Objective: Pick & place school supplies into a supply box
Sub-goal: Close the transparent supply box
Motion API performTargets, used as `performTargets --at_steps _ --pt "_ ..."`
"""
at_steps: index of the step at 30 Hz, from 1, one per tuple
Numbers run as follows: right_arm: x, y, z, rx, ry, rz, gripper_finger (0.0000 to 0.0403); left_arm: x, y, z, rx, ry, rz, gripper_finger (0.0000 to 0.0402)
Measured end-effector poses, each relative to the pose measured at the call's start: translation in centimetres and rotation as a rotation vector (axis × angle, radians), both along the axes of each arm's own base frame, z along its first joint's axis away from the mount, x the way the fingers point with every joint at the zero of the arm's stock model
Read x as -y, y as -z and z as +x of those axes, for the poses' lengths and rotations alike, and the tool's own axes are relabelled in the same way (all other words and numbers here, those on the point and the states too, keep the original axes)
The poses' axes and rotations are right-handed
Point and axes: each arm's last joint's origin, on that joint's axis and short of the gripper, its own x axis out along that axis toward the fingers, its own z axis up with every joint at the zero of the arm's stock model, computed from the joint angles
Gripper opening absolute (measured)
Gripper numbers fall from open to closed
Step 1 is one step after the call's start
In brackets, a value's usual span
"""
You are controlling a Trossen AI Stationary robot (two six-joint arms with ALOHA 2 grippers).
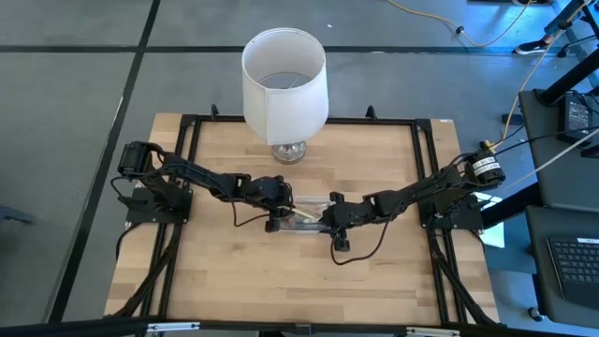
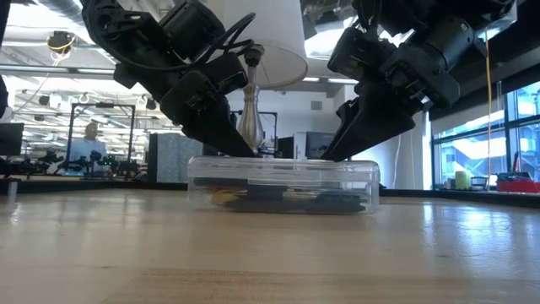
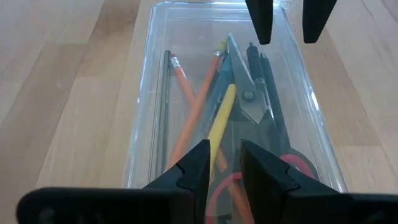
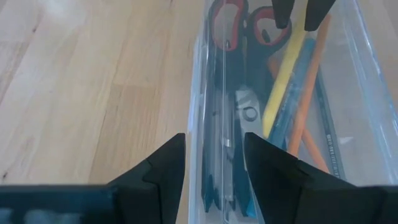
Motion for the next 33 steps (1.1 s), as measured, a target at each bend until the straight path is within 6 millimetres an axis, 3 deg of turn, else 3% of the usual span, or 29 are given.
performTargets --at_steps 12,25,33 --pt "-0.3 -0.5 0.2 0.022 -0.041 -0.041 0.0168 0.1 -1.0 -0.3 0.023 0.016 0.012 0.0084" --pt "-0.2 -3.2 0.0 0.085 -0.053 -0.053 0.0168 0.1 -3.9 -2.0 0.040 0.029 0.050 0.0084" --pt "0.3 -2.2 -0.3 0.017 0.027 -0.158 0.0168 0.4 -3.4 -2.6 -0.055 0.001 -0.034 0.0080"
